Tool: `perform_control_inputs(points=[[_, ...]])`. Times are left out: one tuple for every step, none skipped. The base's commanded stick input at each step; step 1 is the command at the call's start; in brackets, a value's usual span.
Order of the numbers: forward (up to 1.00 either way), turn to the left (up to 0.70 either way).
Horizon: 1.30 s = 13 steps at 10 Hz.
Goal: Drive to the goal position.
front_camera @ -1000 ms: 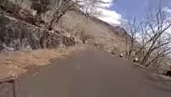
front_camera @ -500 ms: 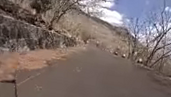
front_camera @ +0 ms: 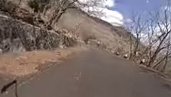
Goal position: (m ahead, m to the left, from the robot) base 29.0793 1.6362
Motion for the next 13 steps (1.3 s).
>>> perform_control_inputs(points=[[0.70, 0.02], [0.70, 0.00], [0.70, 0.00], [0.70, 0.00], [0.70, 0.00], [0.70, 0.00], [0.70, 0.00], [0.70, 0.00], [0.70, 0.00], [0.70, 0.00], [0.70, 0.00], [0.70, 0.00], [0.70, 0.00]])
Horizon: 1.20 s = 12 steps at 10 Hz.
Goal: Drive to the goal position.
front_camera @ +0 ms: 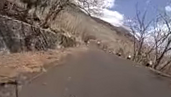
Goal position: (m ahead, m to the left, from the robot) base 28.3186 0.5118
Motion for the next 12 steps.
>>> perform_control_inputs(points=[[0.70, 0.00], [0.70, 0.00], [0.70, 0.00], [0.70, 0.00], [0.70, 0.00], [0.70, 0.00], [0.70, 0.01], [0.70, 0.01], [0.70, 0.00], [0.70, 0.00], [0.70, 0.00], [0.70, 0.00]])
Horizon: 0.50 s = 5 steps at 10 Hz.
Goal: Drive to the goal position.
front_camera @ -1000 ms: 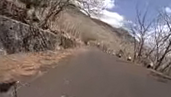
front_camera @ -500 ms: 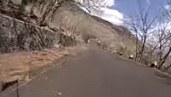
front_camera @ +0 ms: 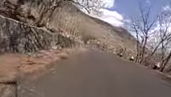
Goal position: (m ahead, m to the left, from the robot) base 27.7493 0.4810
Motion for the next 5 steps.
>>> perform_control_inputs(points=[[0.70, 0.00], [0.70, 0.00], [0.70, 0.00], [0.70, 0.00], [0.70, 0.01]])
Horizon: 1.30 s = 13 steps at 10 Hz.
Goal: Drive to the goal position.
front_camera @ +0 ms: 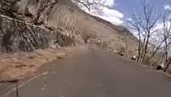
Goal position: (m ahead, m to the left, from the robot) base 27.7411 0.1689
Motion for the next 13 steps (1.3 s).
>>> perform_control_inputs(points=[[0.70, 0.02], [0.70, 0.02], [0.70, 0.02], [0.70, 0.00], [0.70, 0.00], [0.70, 0.00], [0.70, 0.00], [0.70, 0.00], [0.70, 0.00], [0.70, 0.00], [0.70, 0.00], [0.70, 0.00], [0.70, 0.00]])
